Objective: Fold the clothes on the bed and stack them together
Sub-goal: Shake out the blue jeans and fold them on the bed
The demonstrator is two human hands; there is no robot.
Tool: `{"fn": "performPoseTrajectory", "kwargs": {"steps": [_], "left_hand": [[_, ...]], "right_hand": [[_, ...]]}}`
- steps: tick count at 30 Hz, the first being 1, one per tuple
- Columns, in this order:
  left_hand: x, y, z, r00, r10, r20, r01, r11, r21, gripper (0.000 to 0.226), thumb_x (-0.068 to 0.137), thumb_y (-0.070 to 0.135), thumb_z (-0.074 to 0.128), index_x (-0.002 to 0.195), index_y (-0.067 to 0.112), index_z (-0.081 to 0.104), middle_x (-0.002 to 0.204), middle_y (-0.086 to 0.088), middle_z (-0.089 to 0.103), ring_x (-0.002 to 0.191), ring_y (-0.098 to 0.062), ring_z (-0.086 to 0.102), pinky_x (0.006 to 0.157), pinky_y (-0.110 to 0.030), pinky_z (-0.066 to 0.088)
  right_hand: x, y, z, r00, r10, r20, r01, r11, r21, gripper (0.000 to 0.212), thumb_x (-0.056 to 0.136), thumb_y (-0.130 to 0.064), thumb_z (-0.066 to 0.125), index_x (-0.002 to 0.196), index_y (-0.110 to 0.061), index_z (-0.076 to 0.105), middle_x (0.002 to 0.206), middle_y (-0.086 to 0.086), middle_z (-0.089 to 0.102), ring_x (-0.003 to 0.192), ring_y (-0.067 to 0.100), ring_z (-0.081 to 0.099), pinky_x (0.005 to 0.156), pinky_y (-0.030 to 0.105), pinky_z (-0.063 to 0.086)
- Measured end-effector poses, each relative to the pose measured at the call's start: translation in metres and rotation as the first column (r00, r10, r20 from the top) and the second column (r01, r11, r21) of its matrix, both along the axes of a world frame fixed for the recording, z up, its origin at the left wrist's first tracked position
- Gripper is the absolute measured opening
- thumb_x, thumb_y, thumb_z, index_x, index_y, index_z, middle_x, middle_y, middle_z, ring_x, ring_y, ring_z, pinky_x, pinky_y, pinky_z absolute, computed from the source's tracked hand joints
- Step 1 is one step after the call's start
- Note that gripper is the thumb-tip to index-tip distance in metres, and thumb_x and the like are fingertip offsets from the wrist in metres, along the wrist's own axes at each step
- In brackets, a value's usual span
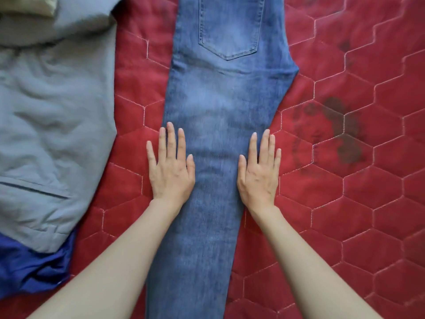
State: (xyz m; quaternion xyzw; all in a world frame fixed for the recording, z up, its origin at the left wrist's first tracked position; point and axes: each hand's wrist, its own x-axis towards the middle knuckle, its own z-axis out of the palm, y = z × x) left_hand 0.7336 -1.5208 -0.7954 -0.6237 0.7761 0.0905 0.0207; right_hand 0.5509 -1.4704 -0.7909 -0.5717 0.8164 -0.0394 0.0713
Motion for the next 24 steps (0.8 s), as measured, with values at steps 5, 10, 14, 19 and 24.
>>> {"fn": "performPoseTrajectory", "kwargs": {"steps": [5, 10, 14, 19, 24], "left_hand": [[-0.035, -0.078, -0.002, 0.985, -0.17, -0.026, 0.17, 0.985, -0.015, 0.059, 0.099, 0.037, 0.019, 0.153, 0.016, 0.02, 0.161, -0.009, 0.012, 0.149, -0.027, 0.008, 0.118, -0.052, 0.002], [-0.067, -0.145, -0.011, 0.99, -0.136, -0.025, 0.135, 0.99, -0.05, 0.059, 0.1, 0.037, 0.026, 0.155, 0.021, 0.012, 0.162, -0.01, 0.003, 0.15, -0.027, 0.002, 0.117, -0.053, -0.004], [-0.073, -0.175, -0.013, 0.99, -0.141, -0.027, 0.138, 0.985, -0.104, 0.059, 0.098, 0.039, 0.023, 0.155, 0.023, 0.012, 0.162, -0.01, 0.005, 0.15, -0.027, 0.002, 0.117, -0.055, -0.001], [-0.089, -0.216, -0.013, 0.995, -0.082, -0.06, 0.074, 0.99, -0.12, 0.057, 0.099, 0.038, 0.021, 0.154, 0.024, 0.014, 0.162, -0.011, 0.006, 0.149, -0.028, 0.002, 0.117, -0.055, -0.005], [-0.107, -0.273, -0.013, 0.992, -0.102, -0.08, 0.087, 0.981, -0.174, 0.059, 0.094, 0.039, 0.024, 0.152, 0.026, 0.023, 0.162, -0.014, 0.007, 0.15, -0.026, 0.004, 0.115, -0.058, -0.003]], "right_hand": [[0.006, -0.084, 0.006, 0.996, 0.091, 0.023, -0.088, 0.99, -0.109, 0.052, 0.1, -0.029, 0.032, 0.149, -0.011, 0.034, 0.157, 0.017, 0.022, 0.147, 0.032, 0.017, 0.119, 0.048, 0.015], [0.0, -0.157, -0.008, 0.98, 0.199, -0.01, -0.198, 0.98, 0.02, 0.054, 0.102, -0.038, 0.023, 0.153, -0.023, 0.019, 0.161, 0.009, 0.01, 0.149, 0.025, 0.005, 0.12, 0.046, 0.002], [-0.044, -0.158, -0.013, 0.989, -0.128, -0.079, 0.127, 0.992, -0.022, 0.057, 0.101, -0.043, 0.02, 0.153, -0.022, 0.019, 0.161, 0.005, 0.013, 0.149, 0.023, 0.009, 0.12, 0.047, 0.004], [-0.049, -0.165, -0.002, 0.985, -0.135, -0.108, 0.133, 0.991, -0.031, 0.055, 0.102, -0.038, 0.024, 0.153, -0.017, 0.022, 0.161, 0.01, 0.013, 0.149, 0.028, 0.009, 0.12, 0.05, 0.006], [-0.054, -0.256, 0.006, 0.988, 0.143, -0.056, -0.15, 0.974, -0.171, 0.052, 0.102, -0.037, 0.025, 0.151, -0.019, 0.03, 0.158, 0.01, 0.022, 0.148, 0.027, 0.015, 0.12, 0.048, 0.007]]}}
